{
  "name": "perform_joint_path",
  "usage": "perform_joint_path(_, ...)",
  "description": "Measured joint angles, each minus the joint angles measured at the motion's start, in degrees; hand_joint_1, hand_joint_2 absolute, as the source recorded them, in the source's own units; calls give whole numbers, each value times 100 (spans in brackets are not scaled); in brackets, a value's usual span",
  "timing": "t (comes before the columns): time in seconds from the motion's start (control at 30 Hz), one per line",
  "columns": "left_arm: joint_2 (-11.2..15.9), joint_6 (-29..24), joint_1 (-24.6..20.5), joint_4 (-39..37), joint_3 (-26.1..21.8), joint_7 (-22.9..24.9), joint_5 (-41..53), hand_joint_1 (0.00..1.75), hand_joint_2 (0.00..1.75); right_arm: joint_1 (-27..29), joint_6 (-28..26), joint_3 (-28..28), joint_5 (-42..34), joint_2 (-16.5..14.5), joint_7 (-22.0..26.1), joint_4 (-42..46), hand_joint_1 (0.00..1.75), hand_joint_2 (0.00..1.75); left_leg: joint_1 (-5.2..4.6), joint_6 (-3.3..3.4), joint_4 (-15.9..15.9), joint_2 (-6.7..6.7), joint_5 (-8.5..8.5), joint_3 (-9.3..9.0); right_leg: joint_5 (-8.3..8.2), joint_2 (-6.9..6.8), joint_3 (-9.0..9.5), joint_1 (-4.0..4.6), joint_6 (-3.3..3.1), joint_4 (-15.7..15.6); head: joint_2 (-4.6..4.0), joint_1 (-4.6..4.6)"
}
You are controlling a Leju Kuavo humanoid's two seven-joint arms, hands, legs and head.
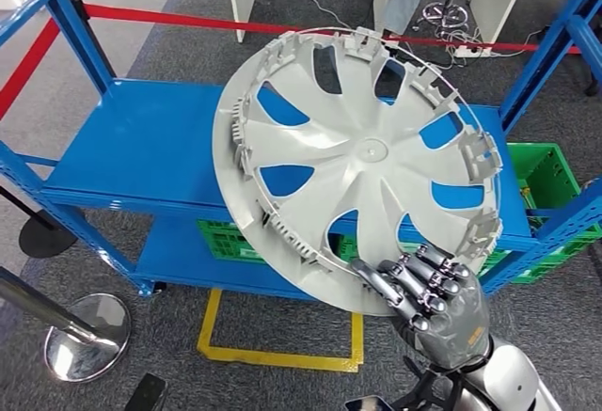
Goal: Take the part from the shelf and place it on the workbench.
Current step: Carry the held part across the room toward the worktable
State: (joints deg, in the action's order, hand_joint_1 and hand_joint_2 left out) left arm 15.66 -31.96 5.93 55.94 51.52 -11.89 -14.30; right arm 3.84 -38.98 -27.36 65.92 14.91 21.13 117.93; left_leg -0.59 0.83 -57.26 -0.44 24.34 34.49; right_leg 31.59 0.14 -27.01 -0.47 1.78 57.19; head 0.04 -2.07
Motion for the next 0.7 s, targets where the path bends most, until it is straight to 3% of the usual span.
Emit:
perform_joint_path(0.07, 21, 3, 19, 16, 1, -7, -12, 0, 0, -13, -1, -10, 14, 0, -2, -6, 175, 175, 2, -63, -15, -6, -82, 65, -27, -3, -17, 1, -55, -92, 0, -6)
perform_joint_path(0.1, 32, 5, 31, 20, 2, -9, -16, 0, 0, -22, -1, -14, 19, 0, -2, -11, 175, 175, 8, -98, -49, -9, -33, 102, -72, -13, -62, -5, -105, -100, 0, -3)
perform_joint_path(0.17, 55, 5, 51, 26, 4, -11, -20, 0, 0, -36, 1, -21, 26, -2, -2, -22, 175, 175, 27, -169, -397, -11, 355, 235, -191, -43, -185, -23, -210, -111, -1, 11)
perform_joint_path(0.23, 66, 6, 57, 33, 8, -11, -23, 0, 0, -43, 1, -28, 30, -4, -2, -31, 175, 175, 53, -230, -1134, -8, 889, 423, -308, -69, -344, -10, -254, -79, -2, 20)
perform_joint_path(0.27, 69, 7, 57, 35, 11, -11, -24, 0, 0, -43, 1, -33, 32, -4, -2, -37, 175, 175, 63, -248, -1464, -8, 1036, 477, -364, -81, -434, -5, -257, -56, -2, 18)
perform_joint_path(0.3, 69, 7, 58, 36, 14, -11, -24, 0, 0, -44, 1, -39, 34, -4, -2, -42, 175, 175, 71, -257, -1648, -8, 1057, 463, -414, -91, -528, -1, -258, -28, -2, 17)
perform_joint_path(0.33, 71, 7, 59, 37, 15, -11, -25, 0, 0, -44, 1, -45, 37, -4, -2, -46, 175, 175, 75, -256, -1627, -8, 963, 357, -463, -97, -625, 1, -253, 3, -2, 17)
perform_joint_path(0.4, 77, 7, 57, 49, 15, -15, -33, 0, 0, -50, 1, -58, 45, -4, -8, -49, 175, 175, 75, -220, -1030, -8, 679, -134, -562, -99, -804, 4, -230, 61, -1, 16)
perform_joint_path(0.47, 92, 11, 51, 80, 11, -31, -60, 0, 0, -68, 1, -78, 62, -6, -31, -50, 175, 175, 55, -158, -199, -7, 637, -689, -671, -101, -923, 18, -182, 87, -1, 5)
perform_joint_path(0.5, 100, 16, 51, 95, 9, -45, -78, 0, 0, -85, 1, -95, 69, -8, -49, -51, 175, 175, 41, -129, 52, -6, 670, -827, -733, -105, -951, 19, -154, 77, -1, 2)
perform_joint_path(0.53, 115, 23, 56, 109, 8, -59, -98, 0, 0, -105, 1, -116, 78, -13, -67, -54, 175, 175, 23, -102, 183, -6, 682, -867, -801, -109, -973, 16, -123, 53, -1, -8)
perform_joint_path(0.6, 138, 39, 89, 131, 9, -78, -132, 0, 0, -151, 1, -165, 90, -21, -106, -63, 175, 175, 24, -32, 245, 8, 551, -764, -860, -92, -1024, 8, -60, 20, -1, -16)
perform_joint_path(0.63, 152, 48, 103, 143, 9, -82, -147, 0, 0, -172, 1, -191, 98, -24, -122, -72, 175, 175, 34, 10, 270, 19, 473, -699, -739, -72, -1085, 7, -34, 88, -1, -34)
perform_joint_path(0.7, 171, 56, 120, 169, 9, -83, -167, 0, 0, -215, 1, -244, 110, -24, -159, -97, 175, 175, 49, 75, 291, 38, 324, -549, -190, -37, -1248, -5, 2, 566, -1, -101)
